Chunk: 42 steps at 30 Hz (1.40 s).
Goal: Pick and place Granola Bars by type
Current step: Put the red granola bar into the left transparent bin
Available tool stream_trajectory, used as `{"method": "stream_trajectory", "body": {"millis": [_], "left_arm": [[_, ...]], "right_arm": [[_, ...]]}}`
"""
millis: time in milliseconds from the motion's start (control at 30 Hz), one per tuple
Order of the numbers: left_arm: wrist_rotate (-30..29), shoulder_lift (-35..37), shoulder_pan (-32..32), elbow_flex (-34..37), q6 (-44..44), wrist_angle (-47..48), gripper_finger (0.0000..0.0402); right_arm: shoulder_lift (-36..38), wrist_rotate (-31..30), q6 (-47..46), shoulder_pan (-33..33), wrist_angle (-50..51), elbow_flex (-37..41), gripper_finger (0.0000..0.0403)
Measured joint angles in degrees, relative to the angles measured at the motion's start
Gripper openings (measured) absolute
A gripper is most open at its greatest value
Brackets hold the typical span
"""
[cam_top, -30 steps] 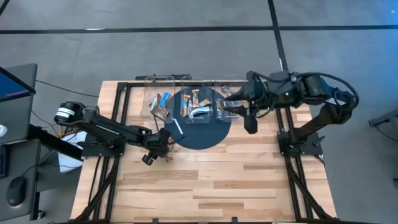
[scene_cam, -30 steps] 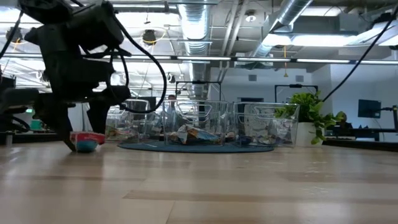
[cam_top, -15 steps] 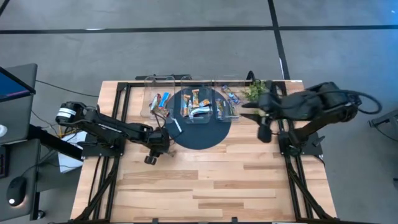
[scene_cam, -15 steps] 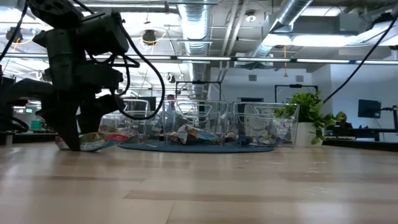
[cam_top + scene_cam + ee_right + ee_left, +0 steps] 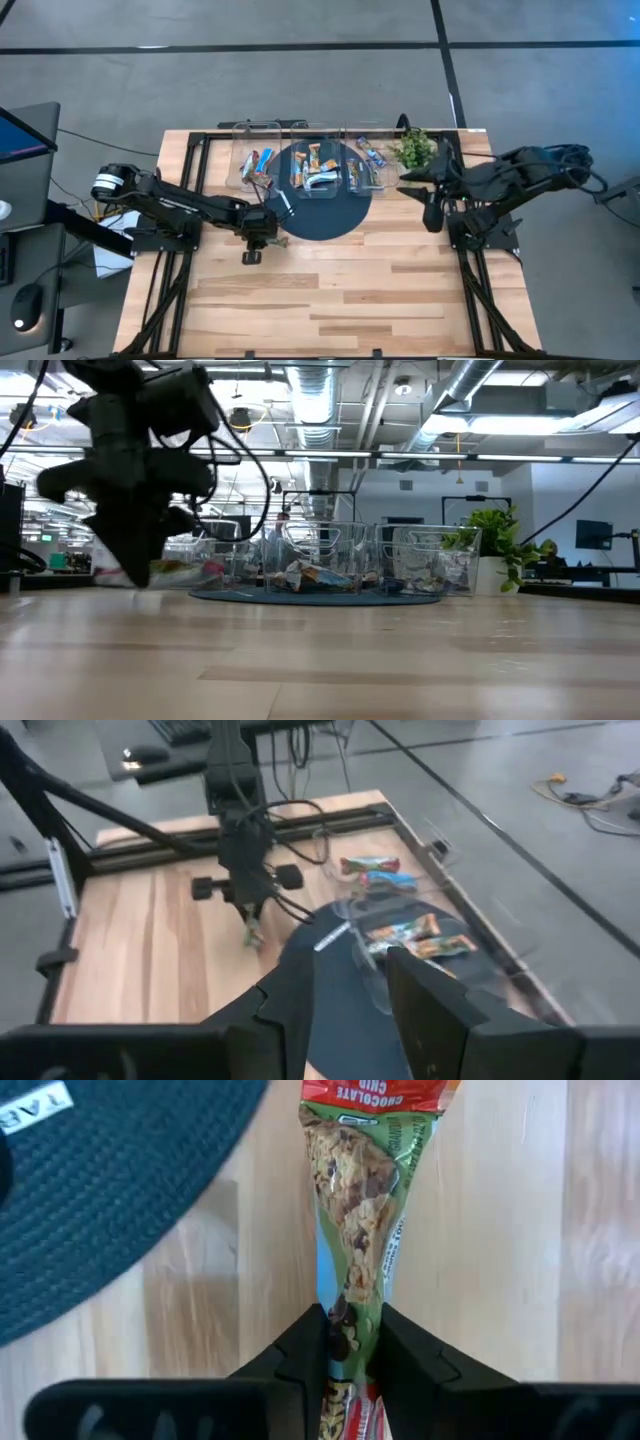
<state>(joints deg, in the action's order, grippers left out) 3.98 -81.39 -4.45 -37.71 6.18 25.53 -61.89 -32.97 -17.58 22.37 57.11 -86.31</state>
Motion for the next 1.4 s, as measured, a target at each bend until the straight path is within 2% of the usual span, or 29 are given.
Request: {"method": "stream_trajectory", "body": {"millis": [300,433,533,667,767,833,867,933,1100,1200,1400], "left_arm": [[-0.5,0.0,0.0,-9.7,0.4,7.5,0.0066],[-5.0,0.0,0.0,-15.9,-1.0,13.3,0.0066],[-12.2,0.1,0.0,-21.0,-2.1,19.1,0.0066],[-27.9,0.1,1.5,-27.6,-1.9,28.5,0.0066],[-39.1,0.1,5.2,-31.2,0.6,36.0,0.0066],[-43.2,0.2,9.4,-32.5,3.1,39.2,0.0066],[-43.2,0.2,12.2,-32.8,4.1,39.9,0.0066],[-39.6,0.2,18.6,-32.7,5.8,39.9,0.0066],[-23.7,-0.5,34.5,-30.3,6.5,33.8,0.0066],[-17.1,-0.4,40.9,-29.5,6.4,29.5,0.0066],[-15.8,-0.4,45.1,-29.5,2.1,27.5,0.0078]], "right_arm": [[12.3,1.2,-0.5,-1.1,-19.3,22.4,0.0121],[16.1,1.9,-1.6,-2.6,-24.0,29.3,0.0121],[18.1,2.1,-2.0,-3.4,-26.1,33.2,0.0121],[19.6,2.2,-2.0,-5.0,-28.5,37.0,0.0121],[20.1,3.0,-2.0,-6.5,-31.0,39.6,0.0121],[20.0,3.5,-2.0,-7.4,-33.7,41.1,0.0121],[20.0,3.9,-2.1,-7.8,-34.9,41.9,0.0121],[19.9,5.3,-2.1,-8.7,-36.5,43.3,0.0121],[19.1,7.8,-2.1,-9.9,-40.2,45.2,0.0121],[19.2,8.0,-3.3,-10.0,-41.3,46.2,0.0121],[19.2,8.0,-5.9,-10.0,-41.0,47.2,0.0121]]}}
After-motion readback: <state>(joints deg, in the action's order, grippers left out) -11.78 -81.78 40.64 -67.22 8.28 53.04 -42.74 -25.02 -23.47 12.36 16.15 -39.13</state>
